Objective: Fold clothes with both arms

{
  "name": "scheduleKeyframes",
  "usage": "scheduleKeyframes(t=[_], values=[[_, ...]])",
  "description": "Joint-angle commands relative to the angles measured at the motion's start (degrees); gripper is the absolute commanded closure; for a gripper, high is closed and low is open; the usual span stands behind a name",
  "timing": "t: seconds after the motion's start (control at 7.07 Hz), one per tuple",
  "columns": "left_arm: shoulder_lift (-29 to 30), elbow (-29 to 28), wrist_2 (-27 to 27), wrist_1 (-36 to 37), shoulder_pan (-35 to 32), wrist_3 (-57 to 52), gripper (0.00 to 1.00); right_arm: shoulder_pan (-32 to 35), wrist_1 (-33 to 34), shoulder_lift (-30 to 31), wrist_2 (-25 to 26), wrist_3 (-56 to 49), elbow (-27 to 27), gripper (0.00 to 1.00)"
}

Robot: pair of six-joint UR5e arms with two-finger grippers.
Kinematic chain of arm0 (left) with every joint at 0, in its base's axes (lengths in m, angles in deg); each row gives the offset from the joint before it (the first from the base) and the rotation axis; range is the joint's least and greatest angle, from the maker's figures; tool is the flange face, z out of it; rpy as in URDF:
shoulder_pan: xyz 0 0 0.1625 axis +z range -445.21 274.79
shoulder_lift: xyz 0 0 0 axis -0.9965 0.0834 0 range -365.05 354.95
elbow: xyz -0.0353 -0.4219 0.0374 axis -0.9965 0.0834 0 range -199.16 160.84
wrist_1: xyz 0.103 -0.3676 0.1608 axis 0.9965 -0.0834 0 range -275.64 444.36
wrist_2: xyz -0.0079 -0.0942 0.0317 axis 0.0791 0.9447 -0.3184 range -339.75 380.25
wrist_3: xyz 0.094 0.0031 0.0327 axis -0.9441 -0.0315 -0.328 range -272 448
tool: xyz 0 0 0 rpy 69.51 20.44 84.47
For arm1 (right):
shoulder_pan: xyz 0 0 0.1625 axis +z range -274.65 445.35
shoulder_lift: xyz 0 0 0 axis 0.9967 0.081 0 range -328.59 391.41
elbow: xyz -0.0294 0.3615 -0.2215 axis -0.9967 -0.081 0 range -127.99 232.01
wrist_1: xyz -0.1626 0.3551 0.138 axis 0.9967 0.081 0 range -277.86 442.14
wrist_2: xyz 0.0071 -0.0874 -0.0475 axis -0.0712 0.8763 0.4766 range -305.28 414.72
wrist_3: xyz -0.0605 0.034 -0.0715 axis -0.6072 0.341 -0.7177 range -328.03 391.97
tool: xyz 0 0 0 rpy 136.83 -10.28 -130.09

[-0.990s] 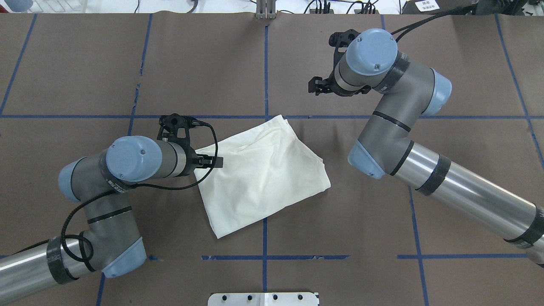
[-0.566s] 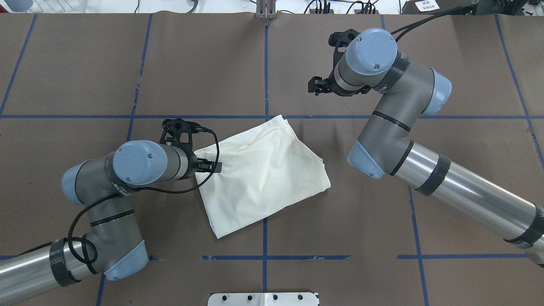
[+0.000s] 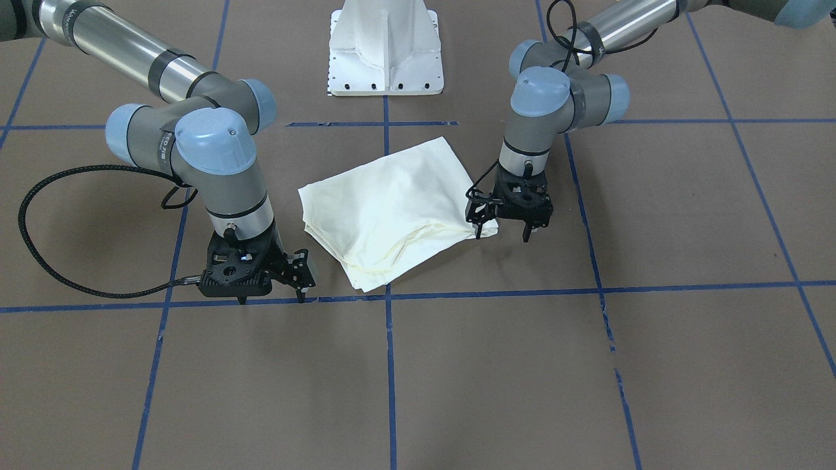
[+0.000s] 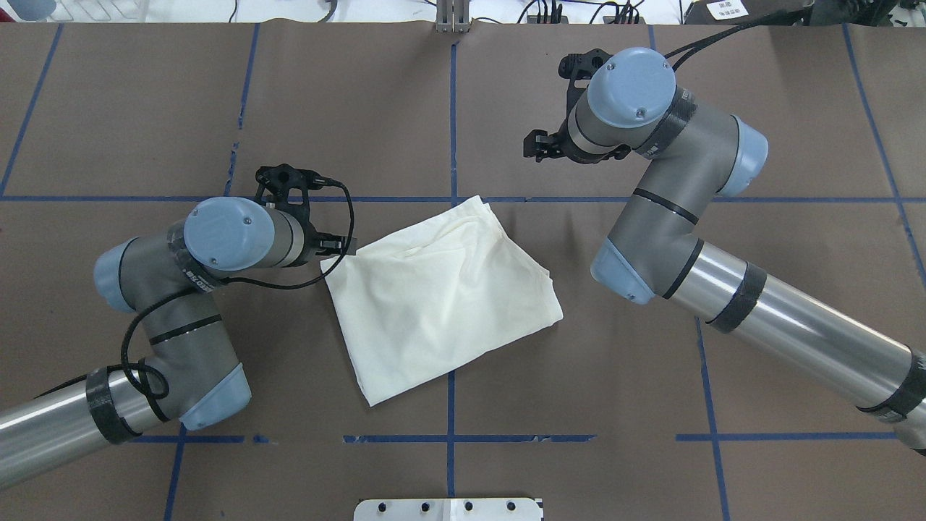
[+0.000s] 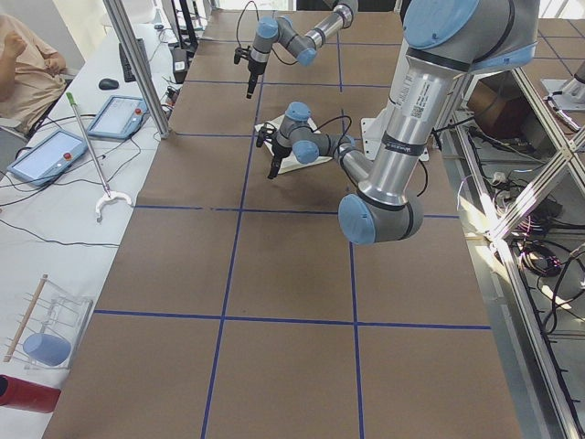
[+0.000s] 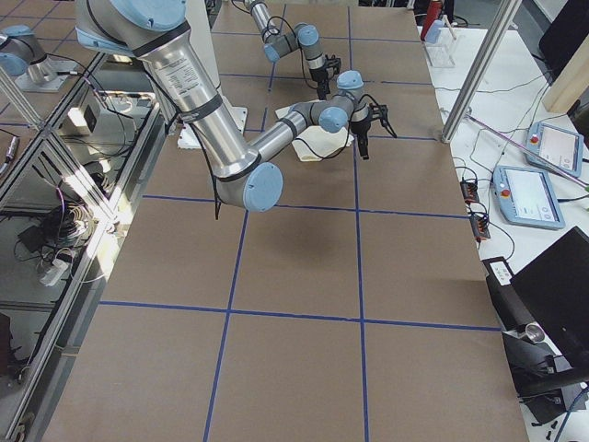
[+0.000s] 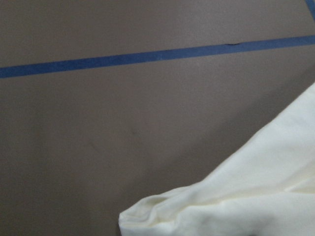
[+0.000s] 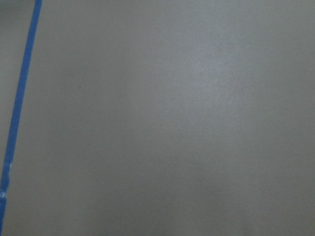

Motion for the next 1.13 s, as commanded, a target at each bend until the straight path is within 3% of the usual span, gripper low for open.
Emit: scheduleKeyframes(t=[0.0, 0.14, 0.42, 0.71, 0.99], values=[[1.40, -0.53, 3.66, -0.02, -5.21, -2.10, 0.00, -0.18, 0.02, -0.69, -0.30, 1.03, 0.52, 0.00], [1.32, 1.83, 9.18, -0.46, -8.28, -5.77, 0.00, -0.79, -0.07, -1.92, -0.82, 2.95, 0.88, 0.00], [0.53, 5.71, 12.92, -0.29, -11.21, -10.02, 0.00, -5.25, -0.42, -5.17, 0.05, 12.94, 0.79, 0.01], [0.17, 5.72, 12.92, -0.37, -11.12, -10.03, 0.00, -9.13, -9.09, -4.83, 3.90, 16.92, -0.08, 0.31], [0.09, 5.72, 12.92, -0.46, -11.12, -9.94, 0.00, -10.20, -9.30, -4.65, 5.84, 15.98, -2.18, 0.34]])
